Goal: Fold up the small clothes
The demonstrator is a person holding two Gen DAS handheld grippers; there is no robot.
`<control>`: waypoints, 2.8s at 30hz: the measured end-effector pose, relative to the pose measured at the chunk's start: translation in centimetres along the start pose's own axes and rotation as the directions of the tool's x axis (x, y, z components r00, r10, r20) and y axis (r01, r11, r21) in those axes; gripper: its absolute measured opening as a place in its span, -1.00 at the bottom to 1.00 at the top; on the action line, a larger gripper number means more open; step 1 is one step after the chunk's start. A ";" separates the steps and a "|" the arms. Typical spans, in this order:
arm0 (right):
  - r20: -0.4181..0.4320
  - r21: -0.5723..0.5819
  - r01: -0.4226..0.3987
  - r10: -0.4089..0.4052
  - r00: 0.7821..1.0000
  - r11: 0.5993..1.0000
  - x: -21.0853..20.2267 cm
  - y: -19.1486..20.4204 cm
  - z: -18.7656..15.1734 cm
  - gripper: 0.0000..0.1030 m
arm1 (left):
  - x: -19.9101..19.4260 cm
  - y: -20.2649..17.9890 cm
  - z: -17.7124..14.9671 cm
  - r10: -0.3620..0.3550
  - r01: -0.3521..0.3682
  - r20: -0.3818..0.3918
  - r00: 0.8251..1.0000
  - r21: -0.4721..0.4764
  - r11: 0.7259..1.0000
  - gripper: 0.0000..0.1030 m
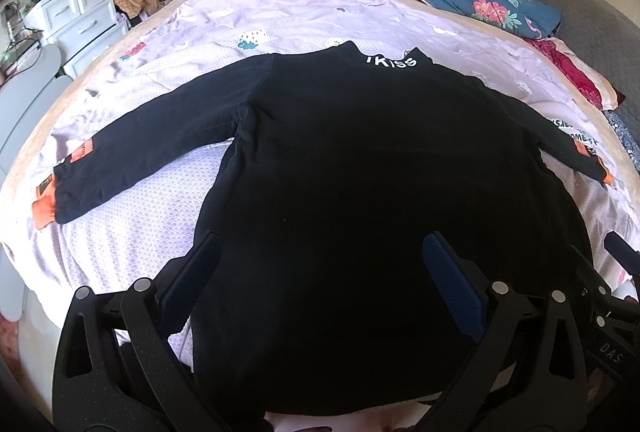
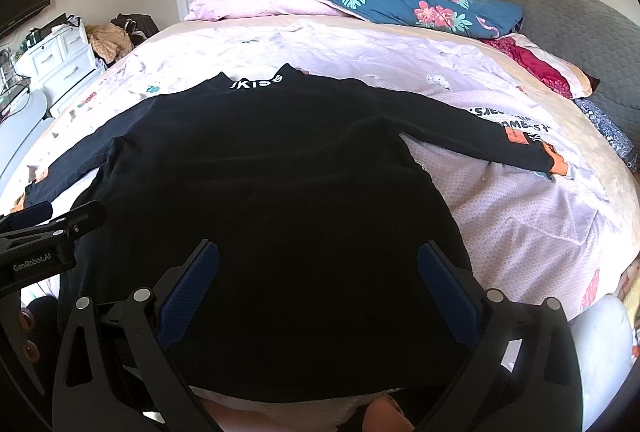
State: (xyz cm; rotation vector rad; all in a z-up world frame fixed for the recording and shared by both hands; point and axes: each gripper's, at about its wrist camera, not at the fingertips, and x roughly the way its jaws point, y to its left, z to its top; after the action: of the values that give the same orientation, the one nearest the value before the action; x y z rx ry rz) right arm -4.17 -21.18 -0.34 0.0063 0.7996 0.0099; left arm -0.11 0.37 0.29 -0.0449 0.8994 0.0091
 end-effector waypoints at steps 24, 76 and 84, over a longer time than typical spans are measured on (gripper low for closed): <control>0.001 0.000 -0.006 0.006 1.000 1.000 0.1 0.3 0.3 0.92 | 0.1 0.1 0.4 -0.013 0.013 -0.007 1.000 -0.004 1.000 0.84; -0.055 0.437 0.195 -0.190 0.980 0.878 9.1 -16.7 12.4 0.92 | 9.2 -9.7 12.7 -0.123 0.129 -0.081 0.989 0.068 0.989 0.84; -0.119 0.557 0.256 -0.229 0.966 0.790 11.7 -21.9 12.1 0.92 | 11.3 -11.6 13.7 -0.120 0.129 -0.102 0.988 0.089 0.988 0.84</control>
State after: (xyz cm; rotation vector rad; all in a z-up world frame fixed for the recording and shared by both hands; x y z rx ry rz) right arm 12.78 -42.95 -0.46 0.4761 0.8197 -0.4808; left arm 17.91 -10.80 0.38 -0.0121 0.9912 -0.1538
